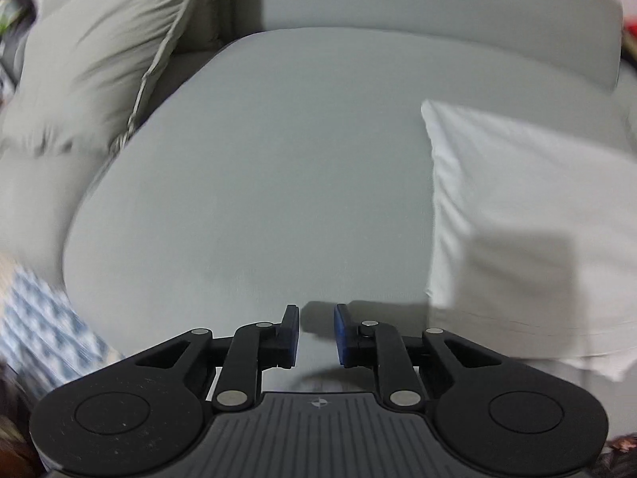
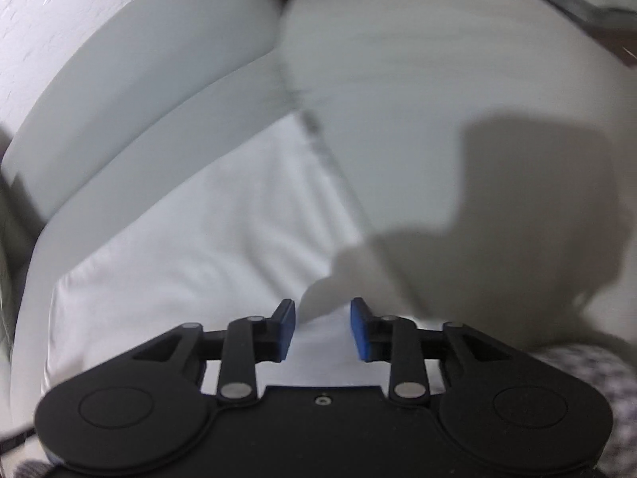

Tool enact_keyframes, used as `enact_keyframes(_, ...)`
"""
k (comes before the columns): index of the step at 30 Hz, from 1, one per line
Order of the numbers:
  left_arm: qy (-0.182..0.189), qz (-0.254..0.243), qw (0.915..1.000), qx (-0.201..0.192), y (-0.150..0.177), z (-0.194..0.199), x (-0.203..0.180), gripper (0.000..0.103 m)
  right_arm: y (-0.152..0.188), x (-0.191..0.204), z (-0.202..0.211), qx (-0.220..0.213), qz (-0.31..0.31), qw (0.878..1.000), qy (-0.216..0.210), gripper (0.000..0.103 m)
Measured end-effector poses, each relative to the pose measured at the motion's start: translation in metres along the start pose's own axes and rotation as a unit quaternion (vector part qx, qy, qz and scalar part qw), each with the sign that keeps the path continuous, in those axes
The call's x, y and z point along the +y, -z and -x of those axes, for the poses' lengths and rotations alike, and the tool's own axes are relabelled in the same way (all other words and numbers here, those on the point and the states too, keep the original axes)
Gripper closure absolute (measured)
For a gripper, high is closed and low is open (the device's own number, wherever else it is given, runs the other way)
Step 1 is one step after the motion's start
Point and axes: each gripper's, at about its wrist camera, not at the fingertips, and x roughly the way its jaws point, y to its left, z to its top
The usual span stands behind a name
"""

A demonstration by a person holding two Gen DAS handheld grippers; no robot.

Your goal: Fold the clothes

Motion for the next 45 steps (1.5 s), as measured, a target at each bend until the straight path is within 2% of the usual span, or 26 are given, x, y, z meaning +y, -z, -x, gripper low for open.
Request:
enact_keyframes(3, 0.015, 0.005, 0.9996, -0.023, -0.005, 0.011, -0.028, 0.077, 0.003, -0.018, 0.02, -0.027, -0.021, 0.999, -0.033, 0.071)
enact_keyframes(4, 0.021, 0.007, 0.9993, -0.031, -0.007, 0.014, -0.037, 0.066, 0.005, -0.02, 0.026, -0.036, -0.018, 0.998, -0.038, 0.071)
enact_keyframes(5, 0.026, 0.009, 0.9989, -0.038, -0.009, 0.018, -0.046, 0.061, 0.007, -0.021, 0.029, -0.042, -0.013, 0.998, -0.04, 0.071)
enact_keyframes(9, 0.049, -0.01, 0.9974, -0.053, -0.011, 0.018, -0.084, 0.06, 0.017, -0.019, 0.034, -0.052, 0.013, 0.997, -0.053, 0.072)
enact_keyframes(12, 0.041, -0.033, 0.9958, -0.075, -0.013, 0.006, -0.107, 0.06, 0.016, -0.006, 0.024, -0.044, 0.031, 0.997, -0.062, 0.073)
enact_keyframes(15, 0.029, -0.057, 0.993, -0.099, -0.017, -0.006, -0.13, 0.061, 0.009, 0.015, 0.009, -0.032, 0.035, 0.995, -0.091, 0.073)
enact_keyframes(16, 0.009, -0.056, 0.9939, -0.095, -0.02, -0.015, -0.133, 0.061, 0.006, 0.021, 0.002, -0.024, 0.03, 0.994, -0.107, 0.073)
enact_keyframes(17, -0.023, -0.051, 0.9952, -0.08, -0.021, -0.026, -0.134, 0.066, 0.003, 0.027, -0.004, -0.016, 0.025, 0.992, -0.122, 0.073)
enact_keyframes(18, -0.056, -0.046, 0.9954, -0.063, -0.021, -0.037, -0.133, 0.066, 0.001, 0.029, -0.014, -0.002, 0.018, 0.991, -0.133, 0.073)
enact_keyframes(19, -0.071, -0.042, 0.9946, -0.063, -0.018, -0.041, -0.131, 0.062, 0.0, 0.03, -0.024, 0.012, 0.009, 0.99, -0.143, 0.073)
enact_keyframes(20, -0.075, -0.039, 0.9941, -0.069, -0.015, -0.04, -0.128, 0.06, -0.002, 0.03, -0.035, 0.02, 0.009, 0.991, -0.135, 0.08)
enact_keyframes(22, -0.078, -0.037, 0.9936, -0.073, -0.008, -0.035, -0.121, 0.06, -0.002, 0.022, -0.041, -0.019, 0.035, 0.996, -0.08, 0.103)
enact_keyframes(24, -0.08, -0.037, 0.9932, -0.075, 0.0, -0.03, -0.112, 0.06, -0.001, 0.007, -0.035, -0.062, 0.029, 0.998, 0.013, 0.103)
enact_keyframes(26, -0.074, -0.032, 0.9934, -0.081, 0.006, -0.023, -0.102, 0.058, -0.005, -0.014, -0.028, -0.047, -0.051, 0.998, -0.009, 0.103)
enact_keyframes(29, -0.055, -0.014, 0.9937, -0.096, 0.013, -0.008, -0.087, 0.061, -0.003, -0.013, -0.009, -0.051, -0.048, 0.997, 0.006, 0.103)
enact_keyframes(30, -0.046, -0.005, 0.9936, -0.103, 0.014, -0.002, -0.082, 0.062, -0.001, -0.012, -0.002, -0.053, -0.042, 0.998, 0.005, 0.099)
enact_keyframes(31, -0.04, -0.006, 0.9927, -0.113, 0.012, 0.003, -0.083, 0.064, 0.0, -0.012, 0.005, -0.057, -0.045, 0.997, 0.0, 0.097)
enact_keyframes(33, -0.028, -0.02, 0.9899, -0.138, 0.004, 0.011, -0.089, 0.064, 0.001, -0.015, 0.018, -0.068, -0.061, 0.996, -0.015, 0.087)
enact_keyframes(37, -0.002, -0.05, 0.9817, -0.183, -0.014, 0.024, -0.106, 0.063, -0.007, -0.012, 0.032, -0.094, -0.094, 0.989, -0.072, 0.085)
enact_keyframes(40, 0.033, -0.084, 0.9746, -0.205, -0.035, 0.02, -0.136, 0.063, -0.018, -0.001, 0.016, -0.096, -0.102, 0.982, -0.127, 0.085)
enact_keyframes(43, 0.054, -0.112, 0.9694, -0.212, -0.056, -0.001, -0.171, 0.063, -0.025, 0.021, -0.013, -0.079, -0.094, 0.979, -0.16, 0.085)
enact_keyframes(45, 0.057, -0.116, 0.9706, -0.203, -0.067, -0.024, -0.186, 0.063, -0.024, 0.035, -0.034, -0.06, -0.083, 0.978, -0.183, 0.085)
